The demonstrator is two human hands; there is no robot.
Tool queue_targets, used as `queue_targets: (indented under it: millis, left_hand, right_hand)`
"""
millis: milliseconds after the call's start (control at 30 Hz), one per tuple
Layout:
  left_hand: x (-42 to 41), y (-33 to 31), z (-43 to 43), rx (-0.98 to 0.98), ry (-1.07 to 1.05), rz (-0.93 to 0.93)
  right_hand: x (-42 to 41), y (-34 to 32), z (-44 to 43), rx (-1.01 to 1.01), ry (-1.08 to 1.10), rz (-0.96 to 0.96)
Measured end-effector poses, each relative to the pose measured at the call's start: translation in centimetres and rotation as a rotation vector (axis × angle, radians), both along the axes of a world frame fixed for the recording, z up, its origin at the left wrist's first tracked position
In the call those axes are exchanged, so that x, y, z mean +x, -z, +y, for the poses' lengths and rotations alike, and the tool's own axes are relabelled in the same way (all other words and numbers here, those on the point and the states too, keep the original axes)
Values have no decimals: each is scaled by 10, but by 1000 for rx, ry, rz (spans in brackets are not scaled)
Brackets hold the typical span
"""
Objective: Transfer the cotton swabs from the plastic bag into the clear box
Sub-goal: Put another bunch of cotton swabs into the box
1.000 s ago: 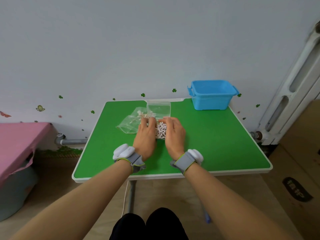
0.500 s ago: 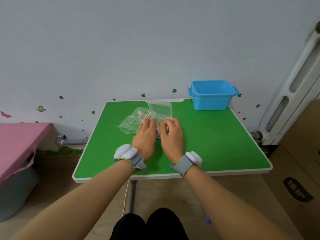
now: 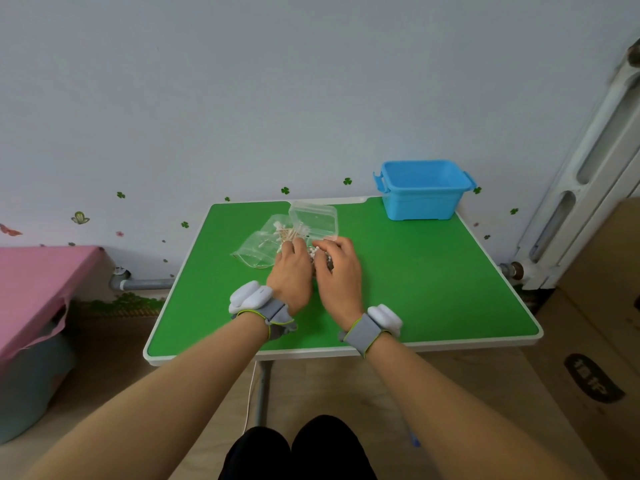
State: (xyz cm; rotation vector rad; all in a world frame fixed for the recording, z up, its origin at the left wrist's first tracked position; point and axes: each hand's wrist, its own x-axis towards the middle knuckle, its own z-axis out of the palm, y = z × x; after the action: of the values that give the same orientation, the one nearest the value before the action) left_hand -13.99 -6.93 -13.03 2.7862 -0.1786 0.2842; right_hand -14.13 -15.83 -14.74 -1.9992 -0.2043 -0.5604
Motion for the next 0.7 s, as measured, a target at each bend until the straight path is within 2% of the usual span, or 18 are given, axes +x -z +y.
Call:
queue_targets:
  millis: [367, 700]
  left_hand:
    - [-4, 7, 4, -112, 45, -69]
    - [1, -5, 3, 165, -58, 36]
  right_hand:
    - [4, 2, 1, 45, -35, 108]
    - [4, 5, 2, -63, -12, 42]
